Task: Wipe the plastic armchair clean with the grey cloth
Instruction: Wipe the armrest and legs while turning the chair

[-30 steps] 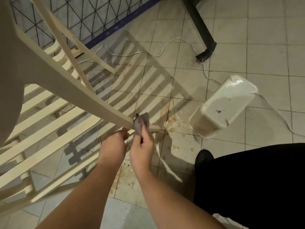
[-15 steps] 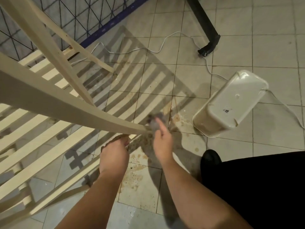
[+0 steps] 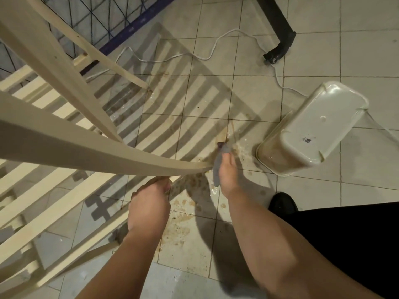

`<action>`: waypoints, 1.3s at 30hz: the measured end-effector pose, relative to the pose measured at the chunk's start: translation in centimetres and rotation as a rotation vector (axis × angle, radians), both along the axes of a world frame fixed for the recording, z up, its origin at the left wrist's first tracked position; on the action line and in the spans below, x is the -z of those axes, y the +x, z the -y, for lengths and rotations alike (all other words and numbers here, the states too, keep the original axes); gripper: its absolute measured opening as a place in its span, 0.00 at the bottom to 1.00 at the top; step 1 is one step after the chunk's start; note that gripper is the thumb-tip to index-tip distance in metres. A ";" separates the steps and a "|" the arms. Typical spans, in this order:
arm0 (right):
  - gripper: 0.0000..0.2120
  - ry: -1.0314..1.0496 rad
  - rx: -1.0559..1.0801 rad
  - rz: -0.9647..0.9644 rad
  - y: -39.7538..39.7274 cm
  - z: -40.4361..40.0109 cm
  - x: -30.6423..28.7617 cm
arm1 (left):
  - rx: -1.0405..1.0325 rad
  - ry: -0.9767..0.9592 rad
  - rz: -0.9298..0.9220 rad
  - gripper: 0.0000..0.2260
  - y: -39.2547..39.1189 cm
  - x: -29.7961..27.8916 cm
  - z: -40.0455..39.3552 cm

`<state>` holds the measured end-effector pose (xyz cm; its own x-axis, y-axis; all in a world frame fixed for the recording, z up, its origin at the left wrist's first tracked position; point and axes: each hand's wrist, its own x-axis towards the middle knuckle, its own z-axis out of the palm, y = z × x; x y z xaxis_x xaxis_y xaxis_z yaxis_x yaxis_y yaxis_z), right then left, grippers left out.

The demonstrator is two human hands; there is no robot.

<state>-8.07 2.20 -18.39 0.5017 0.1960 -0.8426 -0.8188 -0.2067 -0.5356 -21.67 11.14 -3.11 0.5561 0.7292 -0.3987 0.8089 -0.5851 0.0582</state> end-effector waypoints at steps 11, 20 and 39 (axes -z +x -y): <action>0.12 0.102 -0.190 0.039 -1.2 -1.4 1.5 | 0.034 0.007 -0.007 0.19 0.0 0.0 0.0; 0.12 -0.058 -0.169 0.146 1.1 0.7 2.0 | 0.040 0.012 -0.001 0.21 0.0 0.0 -0.1; 0.10 0.115 -0.258 0.297 -2.6 -0.5 1.2 | 0.034 0.028 0.034 0.21 0.2 -0.2 0.4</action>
